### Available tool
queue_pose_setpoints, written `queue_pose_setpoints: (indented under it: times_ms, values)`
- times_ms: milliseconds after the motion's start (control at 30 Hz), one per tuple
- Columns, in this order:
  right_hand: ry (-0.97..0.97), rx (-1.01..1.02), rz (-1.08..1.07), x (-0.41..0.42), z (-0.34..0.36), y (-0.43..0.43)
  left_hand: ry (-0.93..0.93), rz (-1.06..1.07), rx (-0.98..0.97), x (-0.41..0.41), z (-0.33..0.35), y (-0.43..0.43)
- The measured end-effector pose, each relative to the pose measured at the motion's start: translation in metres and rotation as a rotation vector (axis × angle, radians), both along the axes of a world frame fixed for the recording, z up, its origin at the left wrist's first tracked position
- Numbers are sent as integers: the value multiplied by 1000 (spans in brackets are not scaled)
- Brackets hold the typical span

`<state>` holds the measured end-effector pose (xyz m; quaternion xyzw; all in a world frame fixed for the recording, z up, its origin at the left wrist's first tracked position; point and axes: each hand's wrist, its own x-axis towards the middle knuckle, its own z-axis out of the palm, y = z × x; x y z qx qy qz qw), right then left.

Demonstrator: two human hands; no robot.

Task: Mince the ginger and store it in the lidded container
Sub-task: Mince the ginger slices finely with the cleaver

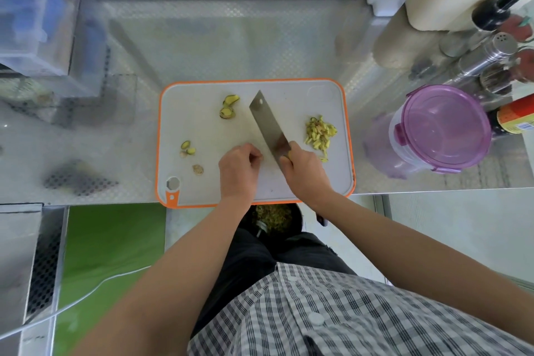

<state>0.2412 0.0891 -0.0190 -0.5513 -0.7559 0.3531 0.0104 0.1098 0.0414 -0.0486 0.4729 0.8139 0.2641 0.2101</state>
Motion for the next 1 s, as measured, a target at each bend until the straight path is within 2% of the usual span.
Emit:
queue_pose_setpoints:
  times_ms: [167,267,500,700,867,933,1000]
  values:
    - [67,-11,76,5,1,-13,-58,120,26,-2,1,-4]
    - [17,-38,110,4,-4,-25,-19,175,8,1,0,-4]
    - [0,27,-131,29,-6,3,43,81,-8,12,-7,-5]
    - [32,-41,33,27,-4,-11,68,27,-3,17,-8,0]
    - [-6,-5,-232,48,-4,15,91,-1,-15,9,-6,5]
    - [9,-20,-229,43,0,17,93,-4,-16,5,-5,10]
    - [33,-49,-126,34,2,14,89,-12,-7,2,-2,17]
